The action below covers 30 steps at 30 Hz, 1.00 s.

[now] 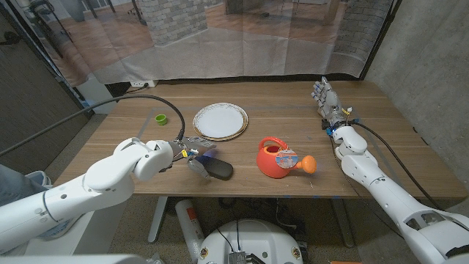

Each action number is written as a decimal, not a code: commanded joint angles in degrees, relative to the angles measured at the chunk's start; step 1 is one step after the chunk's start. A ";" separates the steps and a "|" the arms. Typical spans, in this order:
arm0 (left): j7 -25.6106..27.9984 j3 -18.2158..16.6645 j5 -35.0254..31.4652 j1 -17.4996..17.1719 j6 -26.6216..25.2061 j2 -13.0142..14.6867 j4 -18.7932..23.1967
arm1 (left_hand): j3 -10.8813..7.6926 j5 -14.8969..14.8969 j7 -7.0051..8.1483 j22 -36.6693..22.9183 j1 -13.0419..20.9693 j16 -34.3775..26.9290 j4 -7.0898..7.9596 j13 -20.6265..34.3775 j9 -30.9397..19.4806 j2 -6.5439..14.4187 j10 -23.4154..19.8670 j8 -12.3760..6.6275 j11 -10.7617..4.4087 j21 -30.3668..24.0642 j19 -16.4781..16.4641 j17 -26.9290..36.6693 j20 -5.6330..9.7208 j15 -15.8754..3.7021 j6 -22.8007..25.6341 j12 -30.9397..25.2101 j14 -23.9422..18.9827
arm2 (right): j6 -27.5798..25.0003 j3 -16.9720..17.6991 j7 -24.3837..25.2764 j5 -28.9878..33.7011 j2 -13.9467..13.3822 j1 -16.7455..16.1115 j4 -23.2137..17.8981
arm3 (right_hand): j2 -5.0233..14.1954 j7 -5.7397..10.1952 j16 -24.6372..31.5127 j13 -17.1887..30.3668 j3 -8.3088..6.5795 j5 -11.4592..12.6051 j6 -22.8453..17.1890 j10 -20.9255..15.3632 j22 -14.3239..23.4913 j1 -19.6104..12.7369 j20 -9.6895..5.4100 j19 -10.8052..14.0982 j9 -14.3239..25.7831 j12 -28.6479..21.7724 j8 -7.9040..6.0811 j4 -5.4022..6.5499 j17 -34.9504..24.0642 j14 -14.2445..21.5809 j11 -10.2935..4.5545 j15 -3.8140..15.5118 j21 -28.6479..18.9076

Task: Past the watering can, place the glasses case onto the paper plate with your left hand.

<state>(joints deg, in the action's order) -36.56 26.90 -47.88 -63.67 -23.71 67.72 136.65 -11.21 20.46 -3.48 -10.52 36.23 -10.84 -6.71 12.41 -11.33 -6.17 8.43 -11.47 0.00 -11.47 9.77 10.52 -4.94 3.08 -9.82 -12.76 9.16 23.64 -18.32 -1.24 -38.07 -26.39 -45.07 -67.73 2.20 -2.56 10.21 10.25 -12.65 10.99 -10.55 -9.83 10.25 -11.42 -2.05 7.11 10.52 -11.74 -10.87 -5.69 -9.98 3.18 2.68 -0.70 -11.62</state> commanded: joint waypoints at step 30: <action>1.25 4.18 -5.95 -0.84 -1.94 -5.09 -1.33 | 0.29 0.09 -0.02 -0.18 0.92 -0.47 0.38 0.34 -0.07 0.90 -0.74 -0.81 -0.27 -0.28 1.04 0.25 -0.49 -0.29 -1.62 -0.66 -0.53 | 2.12 0.58 -1.25 -0.89 0.29 -1.44 1.98 | 0.44 0.01 0.34 0.28 0.23 0.08 -0.50 -0.46 0.15 -0.32 -0.58 0.46 0.31 -0.27 -0.32 -0.14 -0.36 0.32 0.05 0.05 0.16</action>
<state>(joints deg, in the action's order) -36.19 30.36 -52.92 -64.38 -25.83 64.00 135.97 -10.97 20.46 -3.48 -10.52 36.76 -10.83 -6.47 12.67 -11.33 -5.64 8.13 -11.91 -0.31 -11.47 9.76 10.53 -4.93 2.76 -9.82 -13.19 8.85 25.41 -17.85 -2.15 -38.63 -26.26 -46.21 -66.26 2.20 -2.56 10.21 10.25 -12.65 10.99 -10.55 -9.83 10.25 -11.42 -2.05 7.11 10.52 -11.74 -10.87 -5.69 -10.27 3.18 2.68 -0.70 -11.62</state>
